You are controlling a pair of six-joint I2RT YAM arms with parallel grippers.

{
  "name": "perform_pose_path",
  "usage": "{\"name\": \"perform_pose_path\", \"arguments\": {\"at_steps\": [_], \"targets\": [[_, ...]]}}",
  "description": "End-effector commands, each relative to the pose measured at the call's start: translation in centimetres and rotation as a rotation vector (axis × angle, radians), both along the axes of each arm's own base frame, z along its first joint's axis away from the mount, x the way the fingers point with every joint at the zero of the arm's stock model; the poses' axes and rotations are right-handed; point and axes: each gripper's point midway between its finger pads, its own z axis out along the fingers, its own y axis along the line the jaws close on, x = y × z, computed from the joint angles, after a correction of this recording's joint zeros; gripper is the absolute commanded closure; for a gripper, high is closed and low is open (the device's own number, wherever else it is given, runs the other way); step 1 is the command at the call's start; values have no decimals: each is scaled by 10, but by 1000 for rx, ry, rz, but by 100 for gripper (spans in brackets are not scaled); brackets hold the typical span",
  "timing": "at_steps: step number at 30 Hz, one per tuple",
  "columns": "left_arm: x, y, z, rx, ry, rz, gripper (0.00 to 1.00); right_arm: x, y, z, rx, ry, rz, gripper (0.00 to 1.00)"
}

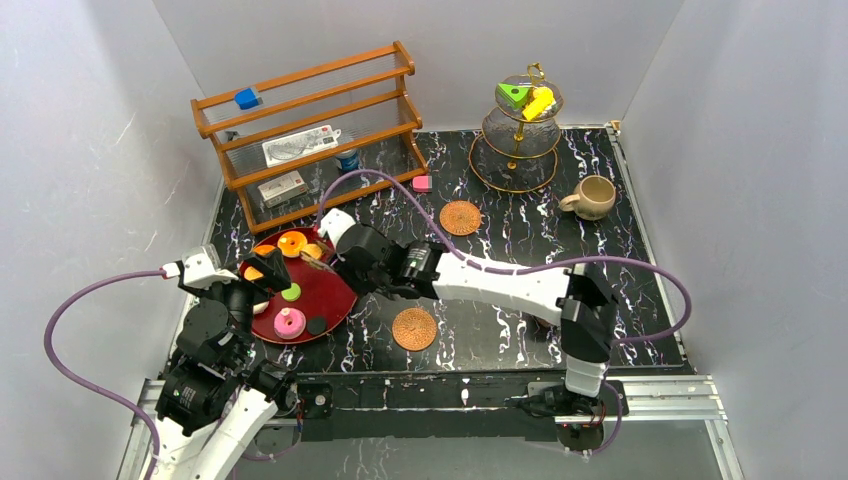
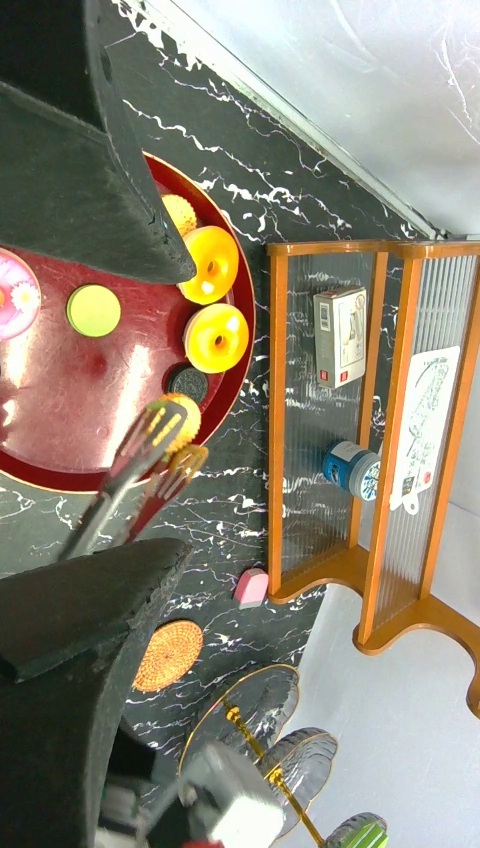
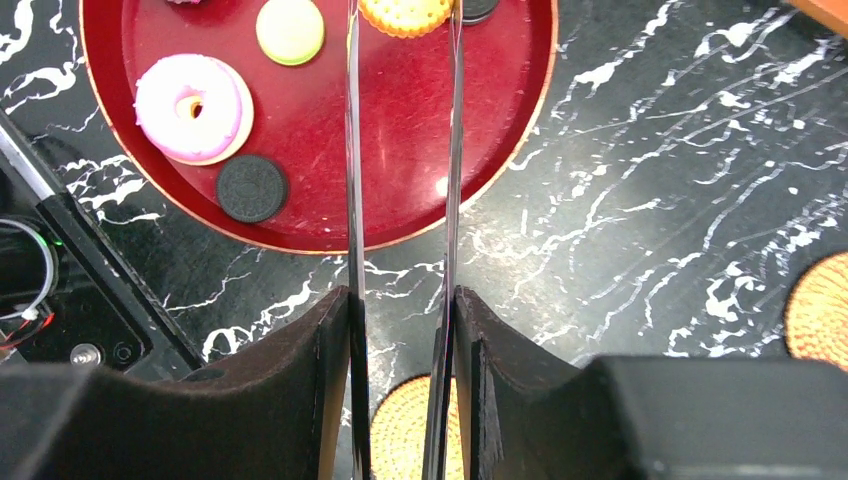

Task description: Serve the afternoon tea

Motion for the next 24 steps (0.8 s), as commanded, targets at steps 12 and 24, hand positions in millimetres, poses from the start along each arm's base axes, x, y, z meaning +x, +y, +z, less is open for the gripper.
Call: {"name": "perform_pose_path", "arguments": {"at_steps": [12, 24], "targets": [[4, -3, 0, 1, 8, -7, 5, 93, -112, 95, 80, -122, -343, 53], [27, -35, -26, 76, 133, -131, 4, 167, -252, 132, 53, -207, -680, 52]]}}
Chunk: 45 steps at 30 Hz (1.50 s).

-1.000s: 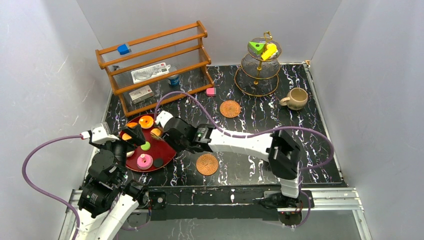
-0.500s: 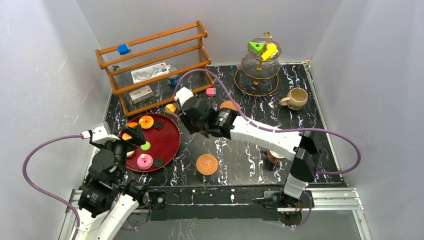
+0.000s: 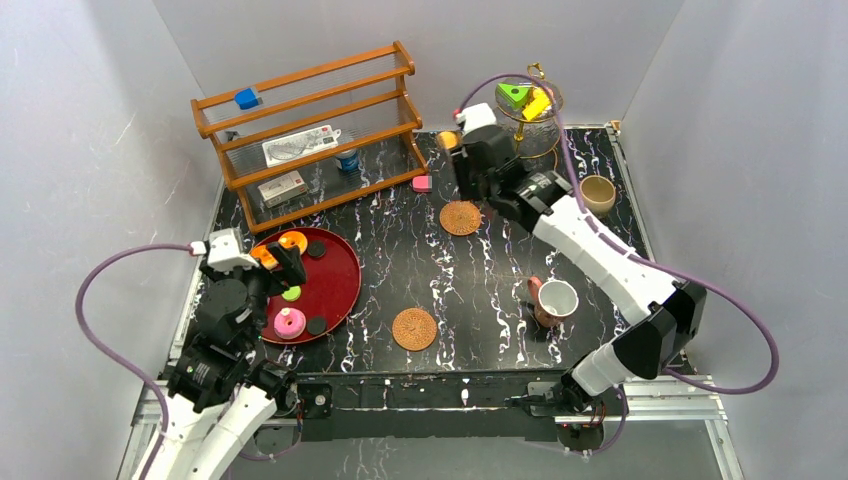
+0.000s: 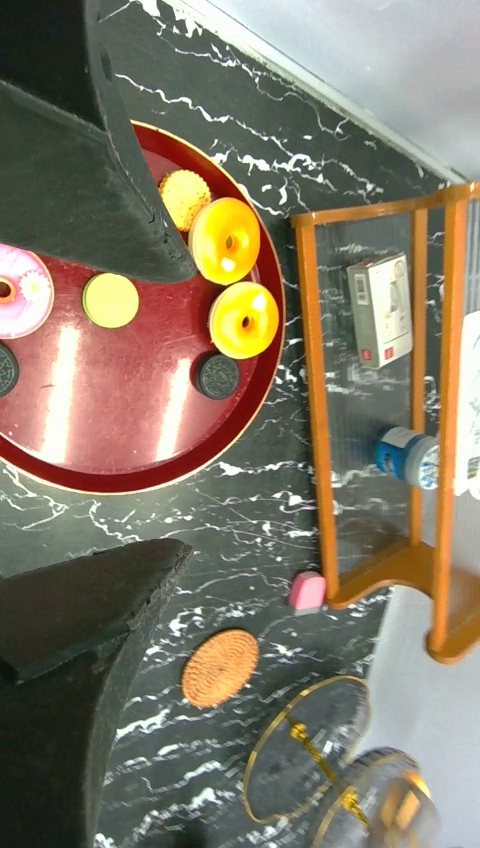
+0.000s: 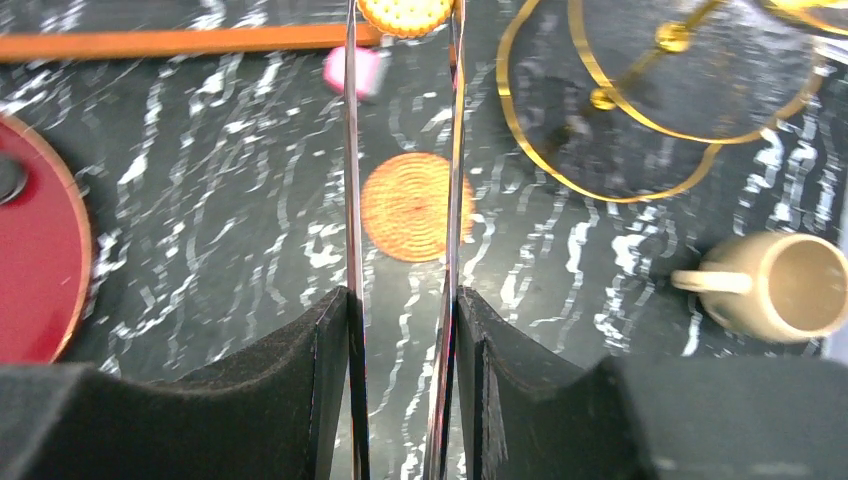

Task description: Serve the afternoon tea

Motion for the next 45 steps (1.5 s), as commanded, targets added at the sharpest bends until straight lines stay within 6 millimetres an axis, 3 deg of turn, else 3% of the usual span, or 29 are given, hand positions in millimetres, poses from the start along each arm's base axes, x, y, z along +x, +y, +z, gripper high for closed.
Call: {"name": "perform_pose_path", "arguments": {"at_steps": [1, 7, 20, 31, 45], "targets": [[13, -19, -12, 38, 69, -75, 4, 19, -51, 26, 1, -69, -122, 52], [20, -27, -24, 62, 134, -102, 4, 38, -98, 16, 28, -37, -206, 52], [20, -26, -23, 63, 119, -97, 4, 69, -158, -1, 76, -7, -333, 52], [18, -24, -20, 63, 109, -93, 4, 103, -187, -13, 56, -38, -399, 52], [18, -23, -19, 65, 102, -89, 4, 128, -200, -28, -8, -22, -447, 50]]}}
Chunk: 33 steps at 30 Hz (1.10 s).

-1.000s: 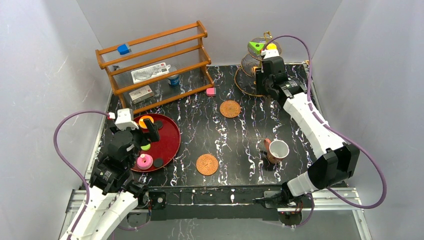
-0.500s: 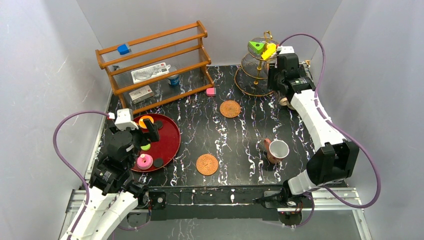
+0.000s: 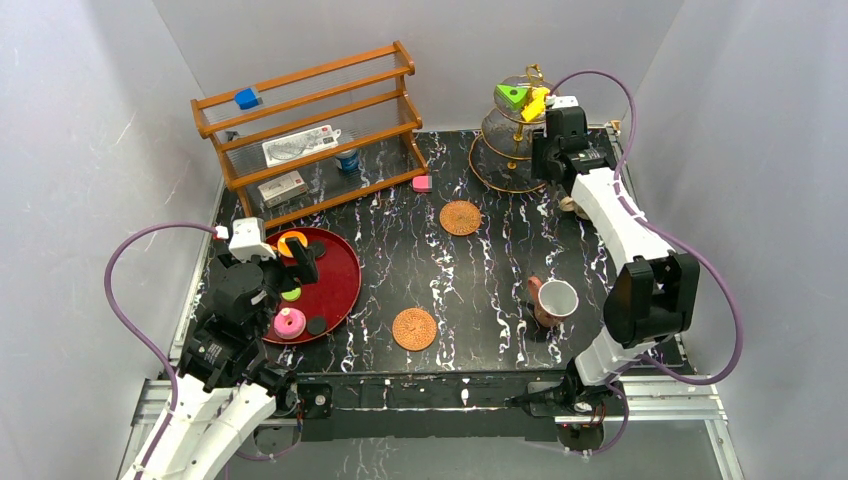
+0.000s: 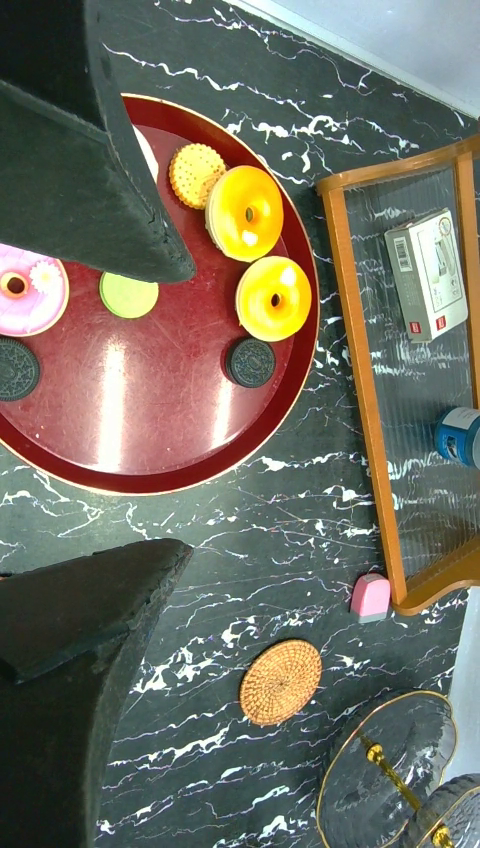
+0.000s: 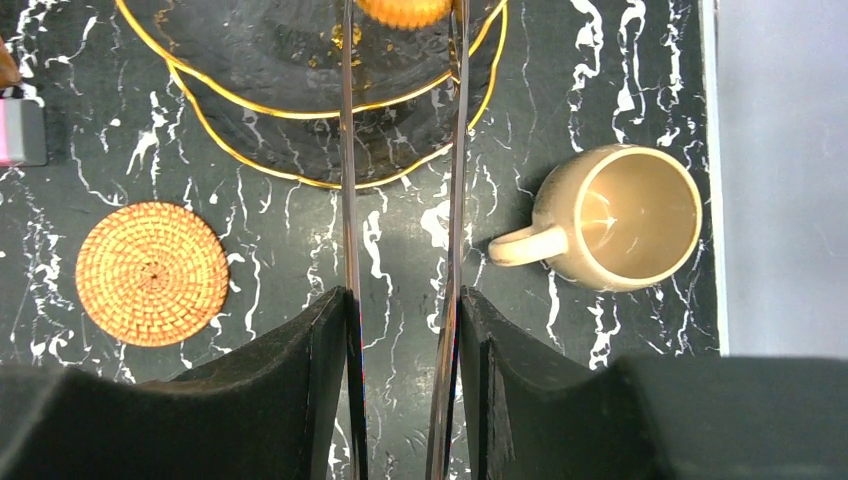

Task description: Serve the afternoon tea

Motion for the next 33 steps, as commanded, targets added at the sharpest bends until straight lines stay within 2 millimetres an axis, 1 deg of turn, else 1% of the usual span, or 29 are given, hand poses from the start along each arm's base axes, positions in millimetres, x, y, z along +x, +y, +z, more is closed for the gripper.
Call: {"name": "perform_pose_path", "arguments": {"at_steps": [1, 8, 14, 19, 23, 28, 32, 33], "targets": [[1, 2, 9, -2, -35, 7, 4, 24, -11, 41, -27, -128, -39, 50], [0, 2, 10, -2, -37, 8, 4, 24, -15, 49, -36, -131, -57, 47], [0, 2, 10, -5, -38, 8, 4, 18, -13, 54, -25, -123, -51, 46], [0, 2, 10, -5, -38, 7, 4, 10, -9, 61, 10, -123, -36, 47], [0, 2, 10, -6, -40, 7, 4, 1, -1, 63, 61, -109, -11, 49], [-1, 2, 11, -10, -44, 6, 4, -16, 10, 66, 128, -89, 25, 50], [-1, 2, 11, -11, -43, 5, 4, -34, 24, 70, 193, -81, 76, 51], [-1, 2, 11, -12, -43, 4, 4, -39, 27, 67, 201, -71, 87, 51]]}}
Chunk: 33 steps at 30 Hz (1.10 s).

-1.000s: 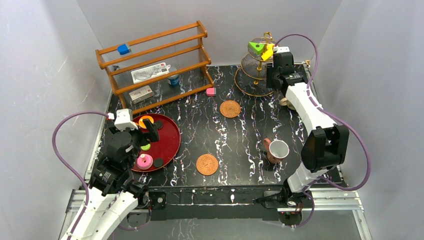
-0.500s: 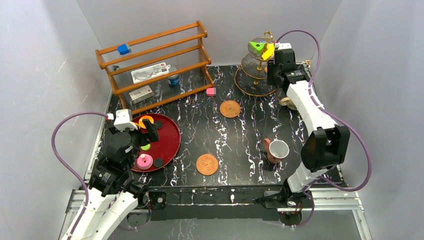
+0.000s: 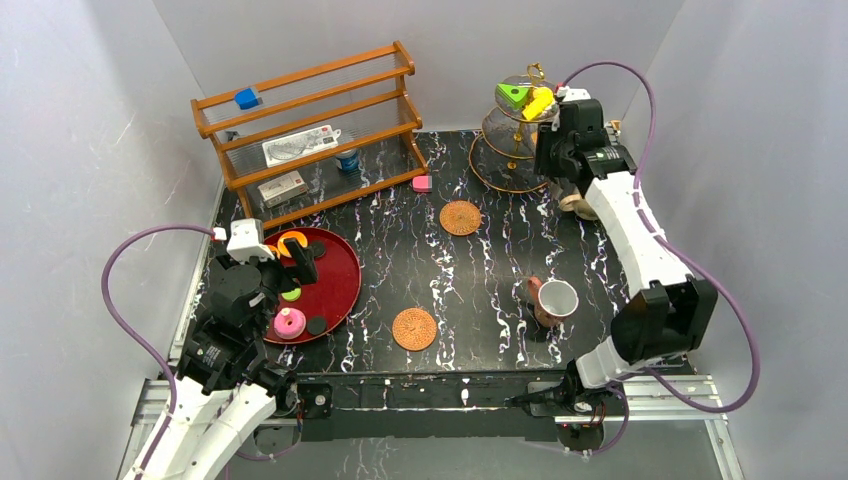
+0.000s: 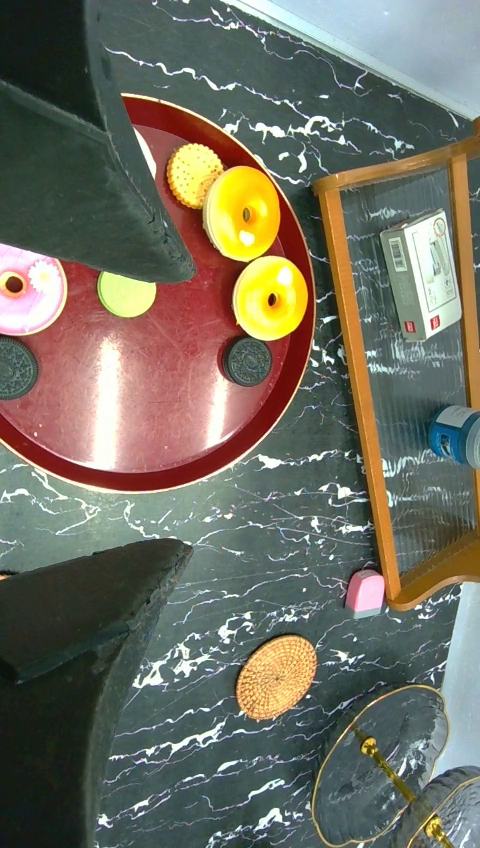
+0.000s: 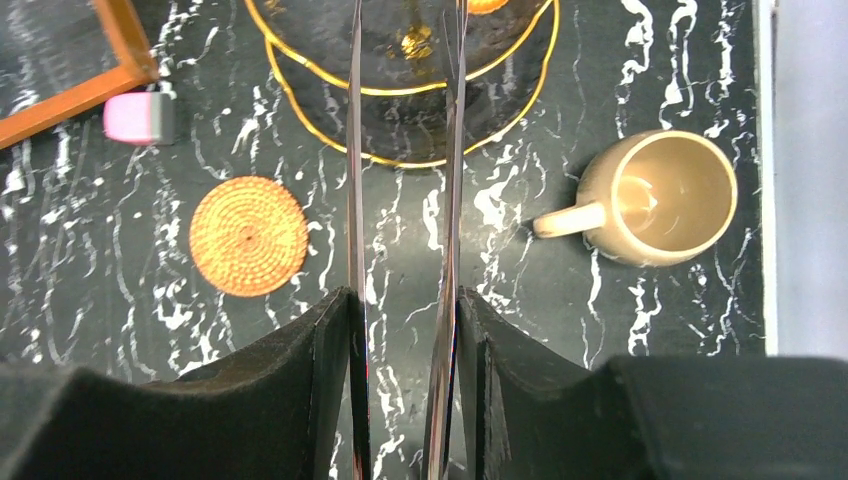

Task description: Serve the afternoon tea

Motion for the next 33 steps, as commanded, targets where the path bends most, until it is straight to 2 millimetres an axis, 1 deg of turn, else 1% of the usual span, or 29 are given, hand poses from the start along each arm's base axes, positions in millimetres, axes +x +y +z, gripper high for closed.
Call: {"name": "perform_pose_path", "arguments": {"at_steps": [1, 5, 10, 14, 17, 19, 20, 21, 25, 30, 33], "targets": [[1, 1, 8, -6, -31, 5, 4, -25, 20, 29, 111, -61, 69, 51], [1, 1, 8, -5, -29, 3, 4, -47, 39, 22, 172, -32, 147, 51], [1, 1, 8, -4, -33, 7, 4, -81, 83, 12, 235, 8, 286, 51], [3, 0, 6, 3, -22, 2, 4, -101, 111, 8, 252, 7, 366, 51], [4, -1, 5, 3, -17, -1, 4, -111, 131, 8, 278, -11, 421, 51], [3, -2, 6, -1, -20, -5, 4, -118, 146, 4, 297, -23, 465, 51], [3, -2, 7, -5, -23, -7, 4, -120, 155, 6, 311, -38, 486, 52], [2, -2, 9, -9, -30, -7, 4, -123, 164, 3, 319, -39, 502, 52], [0, 0, 13, -18, -50, -2, 4, -135, 206, 2, 325, -61, 574, 52], [-5, 6, 20, -35, -90, 18, 4, -145, 252, -5, 280, -63, 627, 51], [-8, 9, 24, -44, -117, 24, 4, -156, 282, -8, 269, -77, 685, 51]]}}
